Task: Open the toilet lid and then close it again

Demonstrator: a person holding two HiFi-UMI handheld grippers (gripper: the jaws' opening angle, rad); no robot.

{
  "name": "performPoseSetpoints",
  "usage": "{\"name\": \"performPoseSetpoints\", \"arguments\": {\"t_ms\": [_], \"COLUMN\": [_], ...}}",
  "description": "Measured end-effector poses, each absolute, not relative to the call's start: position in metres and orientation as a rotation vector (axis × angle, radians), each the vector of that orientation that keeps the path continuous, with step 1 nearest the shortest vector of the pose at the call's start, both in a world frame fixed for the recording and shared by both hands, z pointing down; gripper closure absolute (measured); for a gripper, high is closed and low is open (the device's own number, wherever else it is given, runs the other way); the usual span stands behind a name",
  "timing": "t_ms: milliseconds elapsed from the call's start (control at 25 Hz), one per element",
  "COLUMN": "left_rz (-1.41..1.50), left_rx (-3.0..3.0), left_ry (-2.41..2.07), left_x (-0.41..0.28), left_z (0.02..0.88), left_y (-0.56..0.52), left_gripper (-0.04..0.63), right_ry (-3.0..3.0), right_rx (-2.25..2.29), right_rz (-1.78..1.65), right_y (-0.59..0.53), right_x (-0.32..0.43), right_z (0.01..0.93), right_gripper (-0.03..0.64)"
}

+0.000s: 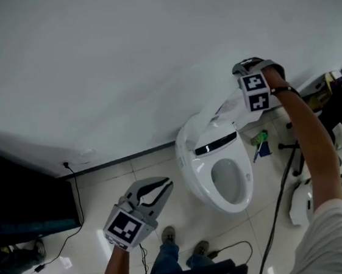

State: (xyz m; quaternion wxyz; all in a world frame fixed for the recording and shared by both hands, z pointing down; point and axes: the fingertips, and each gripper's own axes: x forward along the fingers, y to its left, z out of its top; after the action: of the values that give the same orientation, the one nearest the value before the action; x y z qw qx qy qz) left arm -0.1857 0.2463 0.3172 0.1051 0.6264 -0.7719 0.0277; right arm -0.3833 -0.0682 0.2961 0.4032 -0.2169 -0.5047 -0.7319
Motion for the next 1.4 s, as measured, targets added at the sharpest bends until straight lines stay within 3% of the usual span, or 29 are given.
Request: {"name": "performPoseSetpoints", "arguments": {"t_ms": [440,920,1160,1400], "left_rz": [0.028,0.042,0.074,0.091], "left_rx": [2.084,2.054,1.994,1.952], "left_ry": [-2.171,-2.108,-2.116,-2.113], "left_x": [-0.107,0.024,0.054,0.063], "left_z": [0.302,0.384,0.443,0.488], "left_y": [0.16,0.088,0.079,0.084], "left_gripper": [0.568,0.568,0.568,0.568], "right_ry": [-1.548,-1.77,-1.789,-1.732], "right_rx": [-0.484,-0.596,-0.677,-0.718], "right_rz": [-1.949,-1.542,-1.265,-1.11], "right_y": [-0.052,-0.045,-0.048,-0.043], "right_x": [-0.115,0.132,0.178,0.18], "right_z": [0.348,0.579,0.723,0.806], "right_gripper": [0.423,0.387,0.385,0.376]}}
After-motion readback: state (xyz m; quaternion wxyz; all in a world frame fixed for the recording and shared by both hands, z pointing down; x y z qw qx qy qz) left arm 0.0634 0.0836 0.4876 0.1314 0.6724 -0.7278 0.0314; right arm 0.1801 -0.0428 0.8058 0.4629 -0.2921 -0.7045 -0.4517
